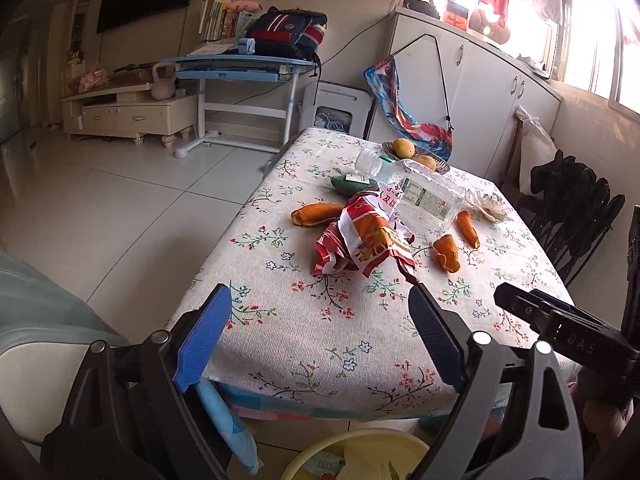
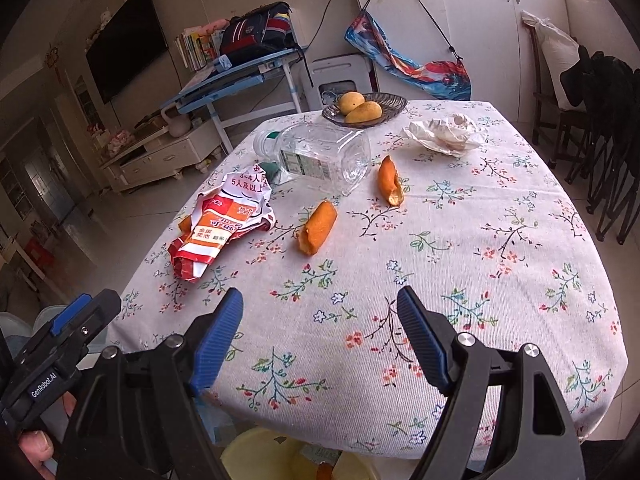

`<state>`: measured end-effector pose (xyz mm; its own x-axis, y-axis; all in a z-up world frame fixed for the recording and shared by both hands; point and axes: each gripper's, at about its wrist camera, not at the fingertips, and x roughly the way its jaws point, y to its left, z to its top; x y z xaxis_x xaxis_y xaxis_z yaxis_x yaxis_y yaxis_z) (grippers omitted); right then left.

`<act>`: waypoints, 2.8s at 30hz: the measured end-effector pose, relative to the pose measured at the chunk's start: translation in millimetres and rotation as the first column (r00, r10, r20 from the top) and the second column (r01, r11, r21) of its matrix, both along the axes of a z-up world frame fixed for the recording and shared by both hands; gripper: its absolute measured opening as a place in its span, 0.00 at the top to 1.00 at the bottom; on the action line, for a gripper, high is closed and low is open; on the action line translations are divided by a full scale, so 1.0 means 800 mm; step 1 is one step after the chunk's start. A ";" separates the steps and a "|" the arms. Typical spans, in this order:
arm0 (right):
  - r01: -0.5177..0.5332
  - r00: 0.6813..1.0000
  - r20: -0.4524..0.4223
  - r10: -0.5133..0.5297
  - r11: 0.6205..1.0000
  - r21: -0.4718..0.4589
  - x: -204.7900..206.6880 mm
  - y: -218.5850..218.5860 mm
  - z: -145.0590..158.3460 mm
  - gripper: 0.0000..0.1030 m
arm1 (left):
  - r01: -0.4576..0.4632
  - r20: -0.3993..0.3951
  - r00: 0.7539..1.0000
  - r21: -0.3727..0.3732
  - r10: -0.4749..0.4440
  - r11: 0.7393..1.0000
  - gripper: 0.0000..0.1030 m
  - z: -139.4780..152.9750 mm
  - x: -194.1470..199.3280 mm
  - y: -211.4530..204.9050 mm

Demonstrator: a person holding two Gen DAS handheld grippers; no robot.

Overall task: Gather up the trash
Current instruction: 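Close the left gripper on the red-and-white snack bag while the right approaches an orange peel, then close the right gripper on the short orange peel, then carry the snack bag and orange peel down to the yellow bucket with both grippers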

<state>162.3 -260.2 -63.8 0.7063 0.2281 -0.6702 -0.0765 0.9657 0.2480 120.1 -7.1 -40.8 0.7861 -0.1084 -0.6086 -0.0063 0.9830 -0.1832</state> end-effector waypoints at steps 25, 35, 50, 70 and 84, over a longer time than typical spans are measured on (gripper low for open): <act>-0.006 0.999 -0.051 0.004 0.999 -0.045 0.092 0.010 -0.023 0.32 | 0.083 -0.165 0.981 -0.144 -0.106 0.986 0.16 -0.031 0.173 -0.037; -0.020 0.995 -0.100 0.013 0.998 -0.065 0.109 0.018 -0.028 0.49 | 0.139 -0.202 0.966 -0.135 -0.164 0.981 0.55 -0.046 0.182 -0.052; -0.039 0.993 -0.117 0.033 0.998 -0.045 0.074 -0.003 -0.021 0.81 | 0.152 -0.186 0.965 -0.166 -0.183 0.974 0.57 -0.038 0.105 -0.024; -0.038 0.996 -0.076 0.041 0.999 0.034 0.056 -0.013 -0.013 0.81 | 0.182 -0.093 0.978 -0.051 -0.186 0.982 0.64 -0.020 0.094 -0.040; -0.072 0.997 -0.013 0.074 0.992 0.105 -0.013 -0.015 0.016 0.81 | 0.171 0.015 0.985 -0.025 -0.170 0.985 0.64 0.020 0.009 -0.023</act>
